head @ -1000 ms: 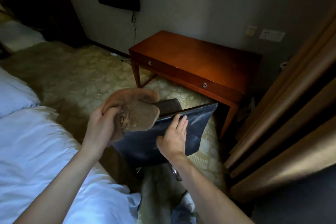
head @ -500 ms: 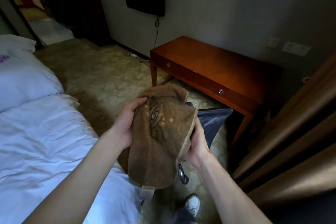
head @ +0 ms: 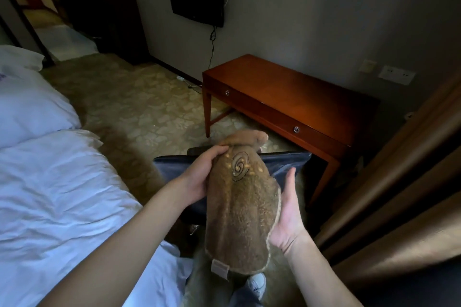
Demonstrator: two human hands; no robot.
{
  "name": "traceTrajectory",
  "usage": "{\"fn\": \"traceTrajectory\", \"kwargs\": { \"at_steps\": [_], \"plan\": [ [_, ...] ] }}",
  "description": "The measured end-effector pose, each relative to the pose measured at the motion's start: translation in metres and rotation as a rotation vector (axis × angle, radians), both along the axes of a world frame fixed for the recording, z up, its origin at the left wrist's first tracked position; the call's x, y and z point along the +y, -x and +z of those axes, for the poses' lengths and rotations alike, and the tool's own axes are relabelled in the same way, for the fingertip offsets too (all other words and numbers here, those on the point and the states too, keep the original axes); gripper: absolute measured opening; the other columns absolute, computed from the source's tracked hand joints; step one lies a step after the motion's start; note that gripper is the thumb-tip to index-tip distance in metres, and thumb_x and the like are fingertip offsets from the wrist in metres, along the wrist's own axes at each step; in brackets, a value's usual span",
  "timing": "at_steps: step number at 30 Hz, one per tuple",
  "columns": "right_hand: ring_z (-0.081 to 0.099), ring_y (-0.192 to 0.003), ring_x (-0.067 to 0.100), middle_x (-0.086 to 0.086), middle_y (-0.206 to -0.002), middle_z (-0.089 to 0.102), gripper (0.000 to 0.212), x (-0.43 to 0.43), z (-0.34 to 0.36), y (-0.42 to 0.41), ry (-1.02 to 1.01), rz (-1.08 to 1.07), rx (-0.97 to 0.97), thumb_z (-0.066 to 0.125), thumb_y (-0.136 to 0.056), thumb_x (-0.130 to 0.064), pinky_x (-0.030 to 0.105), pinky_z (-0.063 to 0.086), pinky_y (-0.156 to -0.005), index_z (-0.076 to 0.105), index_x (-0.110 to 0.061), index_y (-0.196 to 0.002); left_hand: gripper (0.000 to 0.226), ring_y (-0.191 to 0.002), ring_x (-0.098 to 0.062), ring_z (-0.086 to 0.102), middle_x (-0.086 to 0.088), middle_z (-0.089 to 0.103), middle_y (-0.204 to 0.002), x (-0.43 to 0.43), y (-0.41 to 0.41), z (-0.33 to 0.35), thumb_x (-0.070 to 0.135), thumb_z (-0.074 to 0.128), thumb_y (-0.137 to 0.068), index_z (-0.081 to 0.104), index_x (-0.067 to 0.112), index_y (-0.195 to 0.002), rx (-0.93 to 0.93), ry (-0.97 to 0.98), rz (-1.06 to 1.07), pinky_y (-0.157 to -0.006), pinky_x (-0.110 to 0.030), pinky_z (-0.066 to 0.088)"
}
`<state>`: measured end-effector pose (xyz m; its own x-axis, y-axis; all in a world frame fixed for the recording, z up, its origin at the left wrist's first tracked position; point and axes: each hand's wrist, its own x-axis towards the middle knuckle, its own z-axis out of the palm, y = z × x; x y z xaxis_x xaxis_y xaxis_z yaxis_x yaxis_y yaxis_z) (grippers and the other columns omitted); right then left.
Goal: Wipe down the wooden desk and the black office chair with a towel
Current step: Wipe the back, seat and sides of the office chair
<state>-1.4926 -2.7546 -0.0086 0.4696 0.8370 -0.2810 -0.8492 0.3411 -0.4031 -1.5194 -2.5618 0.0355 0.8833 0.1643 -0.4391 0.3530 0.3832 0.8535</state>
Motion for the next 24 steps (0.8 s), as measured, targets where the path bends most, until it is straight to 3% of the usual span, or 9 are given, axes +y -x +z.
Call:
{"fn": "traceTrajectory", "kwargs": {
  "at_steps": [3,6,8,11,12,14,17,21,24],
  "plan": [
    [0.056,-0.131,0.043,0.028,-0.148,0.053,0.082,-0.004,0.007,-0.006,0.186,-0.033,-0.014,0.073,-0.085,-0.057,0.060,0.039,-0.114,0.055,-0.007,-0.147,0.036,-0.094,-0.002,0.072,0.014,0.079,-0.098,-0.011,-0.010,0.012,0.064,0.049,-0.093,0.081,0.047,-0.088,0.009,-0.358,-0.177,-0.081,-0.026,0.047],
    [0.063,-0.122,0.042,0.026,-0.129,0.067,0.053,-0.011,0.001,-0.010,0.451,-0.203,0.077,0.061,-0.097,-0.038,0.055,0.050,-0.095,0.062,-0.005,-0.138,0.049,-0.106,-0.004,0.065,0.015,0.075,-0.108,-0.017,-0.032,0.016,0.072,0.048,-0.091,0.079,0.035,-0.098,0.010,-0.659,-0.338,-0.091,-0.028,0.045],
    [0.064,-0.119,0.043,0.027,-0.126,0.069,0.046,-0.019,-0.005,-0.015,0.482,-0.368,0.089,0.057,-0.101,-0.032,0.056,0.052,-0.093,0.060,-0.006,-0.139,0.038,-0.107,-0.013,0.067,0.006,0.075,-0.105,-0.013,-0.051,0.017,0.058,0.055,-0.099,0.077,0.027,-0.098,-0.016,-0.775,-0.341,-0.102,-0.038,0.049],
    [0.074,-0.102,0.038,0.022,-0.111,0.075,0.034,-0.040,-0.010,-0.030,0.559,-0.714,0.042,0.063,-0.099,-0.023,0.058,0.058,-0.090,0.060,-0.014,-0.131,0.024,-0.106,-0.019,0.070,-0.001,0.077,-0.101,0.005,-0.074,0.020,0.033,0.053,-0.106,0.073,0.020,-0.108,-0.084,-0.742,-0.186,-0.109,-0.048,0.049],
    [0.076,-0.097,0.034,0.017,-0.108,0.077,0.035,-0.050,-0.011,-0.037,0.608,-0.835,0.027,0.066,-0.097,-0.023,0.056,0.059,-0.089,0.059,-0.016,-0.130,0.023,-0.107,-0.018,0.070,-0.001,0.077,-0.103,0.012,-0.081,0.021,0.032,0.053,-0.107,0.072,0.020,-0.109,-0.096,-0.735,-0.156,-0.109,-0.047,0.049],
    [0.070,-0.114,0.028,0.007,-0.126,0.072,0.054,-0.071,-0.011,-0.050,0.803,-0.975,-0.073,0.069,-0.089,-0.039,0.053,0.050,-0.107,0.055,-0.022,-0.139,0.023,-0.112,-0.017,0.068,0.001,0.075,-0.111,0.027,-0.089,0.017,0.035,0.052,-0.107,0.072,0.024,-0.110,-0.105,-0.778,-0.163,-0.108,-0.044,0.048],
    [0.047,-0.141,0.029,-0.004,-0.147,0.058,0.091,-0.095,-0.013,-0.076,1.101,-0.937,-0.189,0.058,-0.068,-0.074,0.050,0.029,-0.123,0.047,-0.034,-0.149,0.025,-0.111,-0.016,0.065,0.000,0.072,-0.118,0.036,-0.098,0.000,0.035,0.052,-0.108,0.073,0.023,-0.114,-0.076,-0.854,-0.208,-0.095,-0.032,0.049],
    [0.042,-0.145,0.033,0.001,-0.151,0.055,0.117,-0.096,-0.016,-0.116,1.163,-0.742,-0.305,0.048,-0.057,-0.091,0.051,0.025,-0.124,0.041,-0.024,-0.153,0.032,-0.118,-0.025,0.062,-0.011,0.066,-0.133,0.049,-0.100,-0.030,0.036,0.049,-0.108,0.066,0.019,-0.130,0.082,-0.998,-0.402,-0.102,-0.038,0.046],
    [0.039,-0.147,0.037,0.008,-0.158,0.045,0.115,-0.072,-0.025,-0.141,1.117,-0.624,-0.333,0.049,-0.073,-0.086,0.052,0.024,-0.125,0.033,-0.010,-0.158,0.052,-0.117,-0.022,0.059,-0.004,0.063,-0.137,0.065,-0.092,-0.045,0.060,0.043,-0.104,0.060,0.025,-0.139,0.288,-1.110,-0.512,-0.095,-0.034,0.045]
  ]
}}
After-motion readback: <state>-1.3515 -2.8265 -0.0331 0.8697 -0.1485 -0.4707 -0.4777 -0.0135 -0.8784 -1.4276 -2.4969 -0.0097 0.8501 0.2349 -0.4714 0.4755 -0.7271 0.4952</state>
